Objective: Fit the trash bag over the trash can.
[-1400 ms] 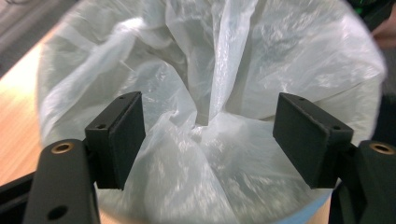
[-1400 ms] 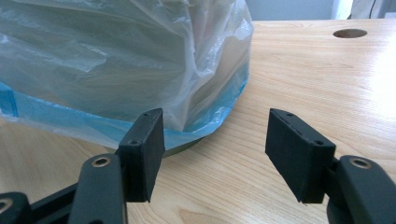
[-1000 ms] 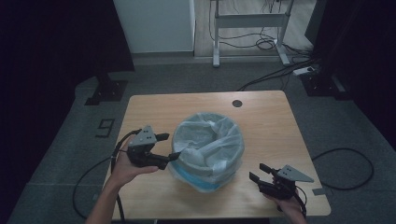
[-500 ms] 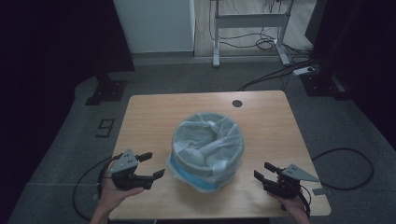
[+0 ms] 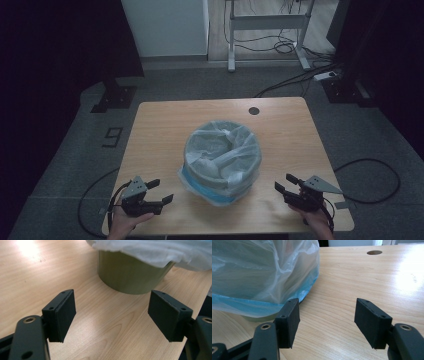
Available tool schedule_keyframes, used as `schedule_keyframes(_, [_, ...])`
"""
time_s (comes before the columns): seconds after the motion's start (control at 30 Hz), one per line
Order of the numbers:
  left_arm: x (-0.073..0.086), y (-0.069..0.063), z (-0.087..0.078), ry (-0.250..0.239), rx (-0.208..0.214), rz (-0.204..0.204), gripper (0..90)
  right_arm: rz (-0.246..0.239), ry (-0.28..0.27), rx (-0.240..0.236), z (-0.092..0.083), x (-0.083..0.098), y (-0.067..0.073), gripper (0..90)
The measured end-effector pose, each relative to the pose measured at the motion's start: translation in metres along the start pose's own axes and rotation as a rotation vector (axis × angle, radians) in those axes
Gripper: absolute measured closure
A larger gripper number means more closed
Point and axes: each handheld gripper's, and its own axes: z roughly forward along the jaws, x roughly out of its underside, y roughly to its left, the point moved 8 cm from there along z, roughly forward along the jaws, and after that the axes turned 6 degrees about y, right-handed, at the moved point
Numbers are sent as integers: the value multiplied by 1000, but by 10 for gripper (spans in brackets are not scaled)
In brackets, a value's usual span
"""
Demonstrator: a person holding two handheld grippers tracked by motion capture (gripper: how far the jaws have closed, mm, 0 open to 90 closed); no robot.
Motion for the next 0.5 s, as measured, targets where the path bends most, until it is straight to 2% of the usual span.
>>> schedule_keyframes(0.13, [4, 1, 6, 11, -2, -2, 221, 5, 0, 9, -1, 0, -3, 362])
schedule_keyframes(0.5, [1, 1, 12, 11, -2, -3, 221, 3, 1, 13, -2, 0, -4, 361])
